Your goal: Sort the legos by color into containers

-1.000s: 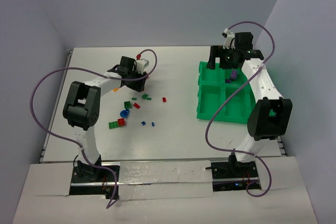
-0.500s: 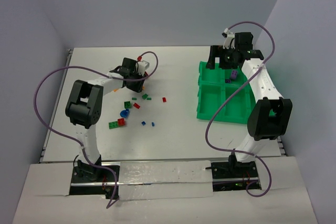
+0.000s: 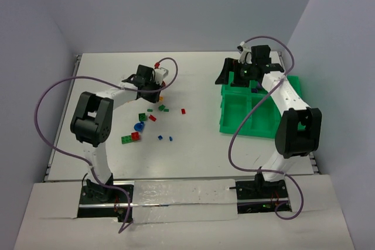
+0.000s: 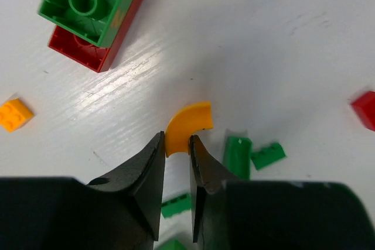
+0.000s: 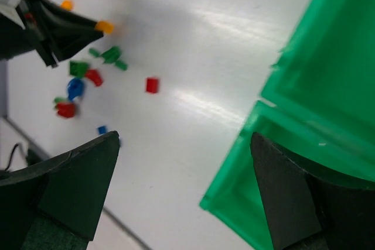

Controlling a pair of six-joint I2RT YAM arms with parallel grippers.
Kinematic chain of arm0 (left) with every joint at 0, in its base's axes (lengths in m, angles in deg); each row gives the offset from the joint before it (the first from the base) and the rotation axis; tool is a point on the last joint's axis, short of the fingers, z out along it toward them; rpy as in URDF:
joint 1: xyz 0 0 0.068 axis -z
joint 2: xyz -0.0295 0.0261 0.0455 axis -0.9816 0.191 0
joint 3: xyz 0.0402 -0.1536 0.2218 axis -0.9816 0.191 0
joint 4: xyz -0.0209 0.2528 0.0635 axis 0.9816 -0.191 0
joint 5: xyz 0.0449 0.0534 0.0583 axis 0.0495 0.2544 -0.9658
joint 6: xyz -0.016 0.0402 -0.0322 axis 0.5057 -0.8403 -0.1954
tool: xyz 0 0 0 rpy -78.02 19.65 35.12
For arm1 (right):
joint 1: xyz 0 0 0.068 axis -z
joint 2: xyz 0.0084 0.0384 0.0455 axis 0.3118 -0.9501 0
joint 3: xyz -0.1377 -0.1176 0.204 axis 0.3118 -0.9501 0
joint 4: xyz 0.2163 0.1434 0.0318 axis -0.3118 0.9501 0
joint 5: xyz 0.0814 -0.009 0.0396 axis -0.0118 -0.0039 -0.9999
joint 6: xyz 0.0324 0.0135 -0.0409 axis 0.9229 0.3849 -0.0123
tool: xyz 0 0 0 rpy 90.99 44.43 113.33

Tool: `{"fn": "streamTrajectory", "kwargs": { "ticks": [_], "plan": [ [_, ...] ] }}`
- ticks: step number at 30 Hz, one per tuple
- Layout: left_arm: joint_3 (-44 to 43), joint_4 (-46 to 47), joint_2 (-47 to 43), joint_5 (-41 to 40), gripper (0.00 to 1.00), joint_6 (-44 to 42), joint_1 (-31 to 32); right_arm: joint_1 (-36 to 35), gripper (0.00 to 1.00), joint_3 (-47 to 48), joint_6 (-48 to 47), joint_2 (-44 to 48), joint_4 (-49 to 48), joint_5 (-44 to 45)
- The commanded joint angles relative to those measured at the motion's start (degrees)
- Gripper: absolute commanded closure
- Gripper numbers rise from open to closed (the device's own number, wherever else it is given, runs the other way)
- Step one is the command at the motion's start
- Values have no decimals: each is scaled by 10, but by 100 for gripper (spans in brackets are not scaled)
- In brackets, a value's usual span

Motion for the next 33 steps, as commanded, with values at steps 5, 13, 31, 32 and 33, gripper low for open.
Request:
{"fn": "streamTrajectory", "kwargs": {
  "ticks": [5, 13, 31, 32, 33],
  "plan": [
    [-1, 12, -161, 41, 84, 25, 46, -42, 0, -25, 129, -31, -104, -198],
    [-11, -6, -208, 50, 84, 21, 122, -87, 0, -19, 186, -61, -173, -321],
    [-40, -28, -218, 92, 87, 39, 156, -123, 29, 7, 140, -114, -135, -358],
    [-40, -29, -219, 94, 87, 39, 156, -123, 30, 7, 142, -116, -138, -360],
    [-40, -29, -219, 96, 87, 40, 156, -123, 32, 9, 142, -117, -139, -364]
  ]
}}
